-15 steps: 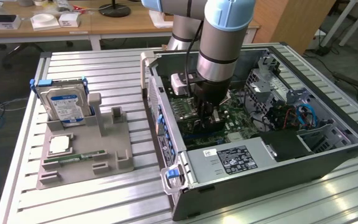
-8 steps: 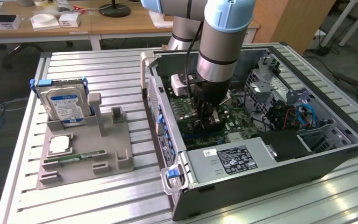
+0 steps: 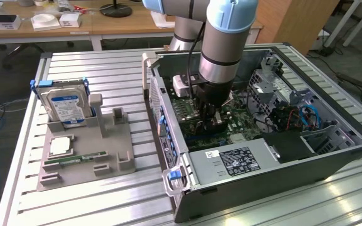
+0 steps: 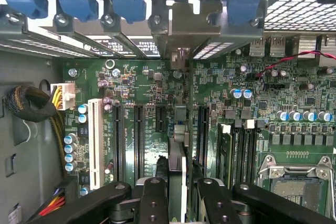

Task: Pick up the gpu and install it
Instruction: 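Insert the gpu into the slot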

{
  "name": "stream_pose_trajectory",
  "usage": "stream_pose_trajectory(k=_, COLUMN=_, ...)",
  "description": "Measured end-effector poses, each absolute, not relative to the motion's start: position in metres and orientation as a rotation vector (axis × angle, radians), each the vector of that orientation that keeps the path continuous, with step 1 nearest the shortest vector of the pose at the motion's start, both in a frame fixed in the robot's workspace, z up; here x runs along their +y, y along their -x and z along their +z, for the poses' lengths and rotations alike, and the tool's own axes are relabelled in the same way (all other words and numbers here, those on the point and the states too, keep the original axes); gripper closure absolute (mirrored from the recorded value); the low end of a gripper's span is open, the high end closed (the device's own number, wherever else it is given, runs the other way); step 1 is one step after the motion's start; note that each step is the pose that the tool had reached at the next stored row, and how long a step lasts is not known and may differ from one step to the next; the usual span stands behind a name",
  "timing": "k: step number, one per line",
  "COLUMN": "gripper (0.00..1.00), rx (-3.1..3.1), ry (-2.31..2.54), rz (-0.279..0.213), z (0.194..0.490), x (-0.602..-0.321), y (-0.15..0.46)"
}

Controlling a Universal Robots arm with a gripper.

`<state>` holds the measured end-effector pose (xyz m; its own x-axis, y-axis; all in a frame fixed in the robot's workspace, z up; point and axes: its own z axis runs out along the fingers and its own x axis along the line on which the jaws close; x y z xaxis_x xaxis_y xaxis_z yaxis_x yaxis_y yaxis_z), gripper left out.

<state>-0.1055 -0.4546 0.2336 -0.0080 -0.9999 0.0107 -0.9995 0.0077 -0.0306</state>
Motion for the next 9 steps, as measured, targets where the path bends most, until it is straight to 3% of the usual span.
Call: stream_pose_trajectory(k=9, gripper=0.74, rx=2.219, ry=2.202, rz=-0.045, z=0.2351, x=-0.4544, y=0.1055)
